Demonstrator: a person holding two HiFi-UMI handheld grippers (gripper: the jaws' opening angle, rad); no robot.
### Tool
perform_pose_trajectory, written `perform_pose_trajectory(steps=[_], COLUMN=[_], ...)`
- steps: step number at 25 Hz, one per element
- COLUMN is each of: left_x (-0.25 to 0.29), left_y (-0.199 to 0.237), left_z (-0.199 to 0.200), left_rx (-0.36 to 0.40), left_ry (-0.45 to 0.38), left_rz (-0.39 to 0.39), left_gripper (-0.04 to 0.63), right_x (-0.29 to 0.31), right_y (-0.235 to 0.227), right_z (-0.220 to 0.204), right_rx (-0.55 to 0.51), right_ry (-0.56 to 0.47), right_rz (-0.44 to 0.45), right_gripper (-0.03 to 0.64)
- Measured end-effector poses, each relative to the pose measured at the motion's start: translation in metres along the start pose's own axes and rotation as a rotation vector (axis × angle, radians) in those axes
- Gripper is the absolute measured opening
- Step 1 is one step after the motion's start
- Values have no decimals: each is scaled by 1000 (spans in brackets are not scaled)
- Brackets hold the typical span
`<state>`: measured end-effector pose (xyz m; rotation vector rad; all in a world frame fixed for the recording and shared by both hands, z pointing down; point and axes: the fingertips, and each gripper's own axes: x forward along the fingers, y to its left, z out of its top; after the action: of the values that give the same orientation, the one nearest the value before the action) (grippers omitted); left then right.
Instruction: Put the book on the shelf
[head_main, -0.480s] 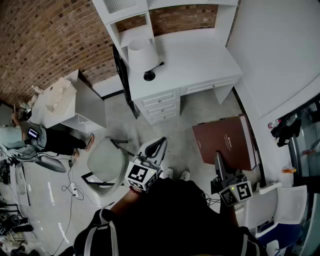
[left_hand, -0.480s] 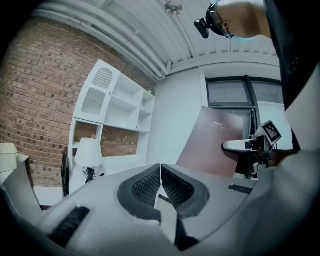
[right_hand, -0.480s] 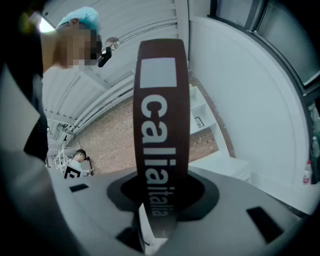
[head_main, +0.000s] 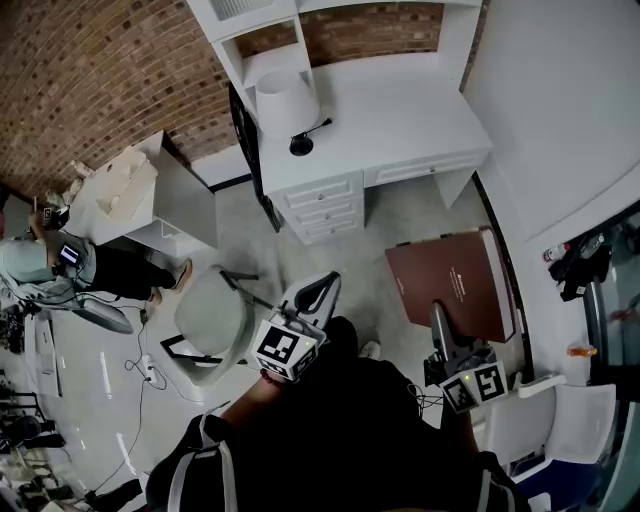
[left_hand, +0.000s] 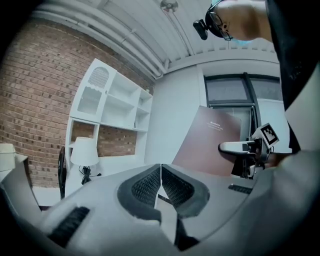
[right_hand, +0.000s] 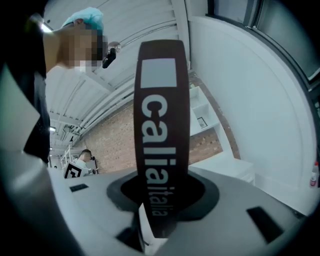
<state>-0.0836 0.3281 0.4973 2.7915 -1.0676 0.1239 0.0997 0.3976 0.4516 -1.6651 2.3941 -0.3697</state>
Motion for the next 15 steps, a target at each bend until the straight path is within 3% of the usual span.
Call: perform_pose_trajectory(steps=[8,15], left_x=[5,30], left_y=[13,19], left_z=[-3,-1], left_rx=[-19,-11], left_ry=[6,-6], left_rz=[82,58], left_gripper=[20,20], right_x=[16,33], right_y=[-19,-35], right_z=[-6,5], right_rx=[6,39], right_ry=[43,14], right_rz=[44,35], right_gripper=[151,150])
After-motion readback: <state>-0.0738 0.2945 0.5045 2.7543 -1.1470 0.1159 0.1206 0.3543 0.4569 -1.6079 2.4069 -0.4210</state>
